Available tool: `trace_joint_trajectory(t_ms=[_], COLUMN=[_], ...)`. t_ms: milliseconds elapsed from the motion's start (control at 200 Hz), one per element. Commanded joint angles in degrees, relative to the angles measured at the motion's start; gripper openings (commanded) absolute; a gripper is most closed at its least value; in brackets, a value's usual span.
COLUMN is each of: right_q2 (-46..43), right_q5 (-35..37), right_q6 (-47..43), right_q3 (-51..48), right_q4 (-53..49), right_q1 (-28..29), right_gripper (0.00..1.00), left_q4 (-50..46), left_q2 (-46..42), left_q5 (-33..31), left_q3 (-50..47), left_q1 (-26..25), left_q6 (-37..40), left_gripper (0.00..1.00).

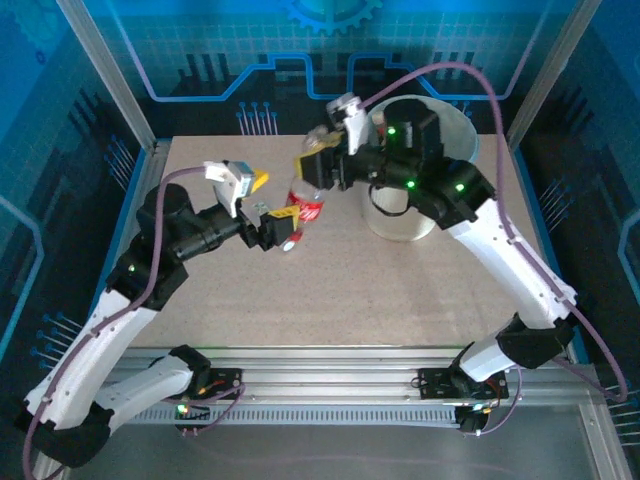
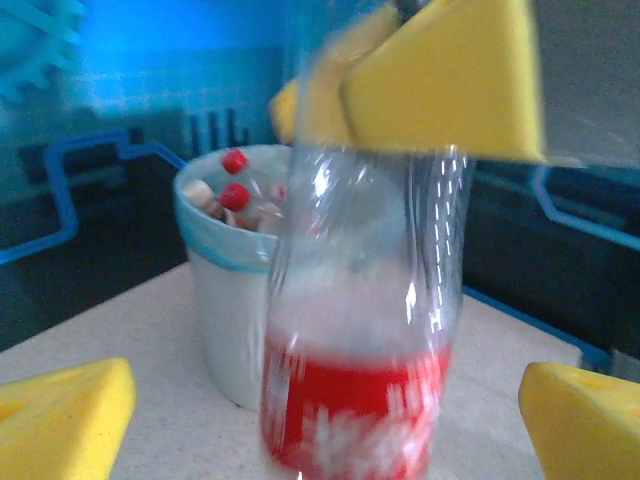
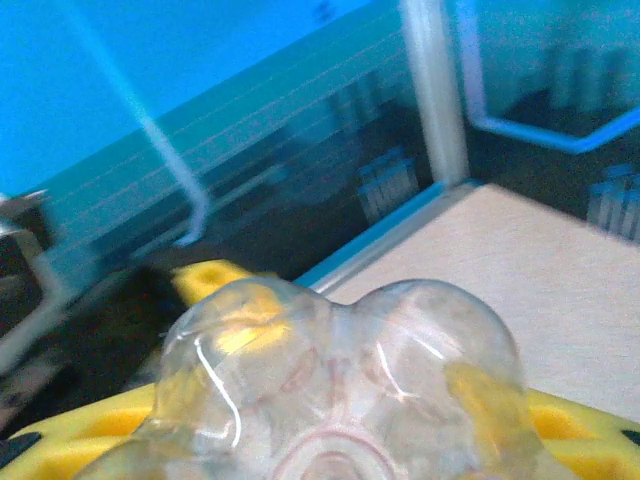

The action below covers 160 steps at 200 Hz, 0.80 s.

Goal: Put the plastic bottles in the bin

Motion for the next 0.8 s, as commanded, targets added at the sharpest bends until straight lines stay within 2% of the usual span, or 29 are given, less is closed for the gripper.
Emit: trace_joint_trajectory(t_ms=[0,120,185,225,455,675,745,795], right_q2=[-3.83,-3.26,-2.11,-1.19,3.03,7.27,6.99,6.71], right_q5=[21.84,43.85,53.02,56.22,59.1,59.95,62.4,62.49], right_q6=[-6.45,-15.76,-21.0,-23.19,-23.01,-18.43,-21.03,-19.51], right_q3=[4.57,7.35,7.79,8.11,5.62,-1.66,-4.38,-4.62], right_q4=[-4.17,-3.07,-0.88,0.0,1.27,2.57,7.15,7.1], right_q1=[-2.11,-2.65,-3.57,-4.55,-12.69,-18.75,-17.65,-17.58], right_gripper=[0.47,0.44,0.47,0.47,0.47,0.66,0.81,0.83], left_q4=[6.62,6.69,6.38,6.16,5.71,5.63,5.05,4.53], left_q2=[-3.14,-4.64,-5.14,-5.34,-5.93,-5.85,-5.83,-5.89], left_q5=[-8.08,-9.93,-10.91,-11.4,-13.43,-14.43,-14.91,-15.2], left_q3=[-1.55,-2.31,-2.74,-2.98,-4.42,-5.37,-5.47,-5.46], left_q1=[-0.36,-0.29,-0.3,-0.3,-0.25,-0.26,-0.18,-0.24], left_q6=[-1.27,-0.21,0.02,0.09,0.52,0.96,0.97,1.0], left_gripper=[0.99,0.99,0.99,0.99,0.99,0.99,0.99,0.99])
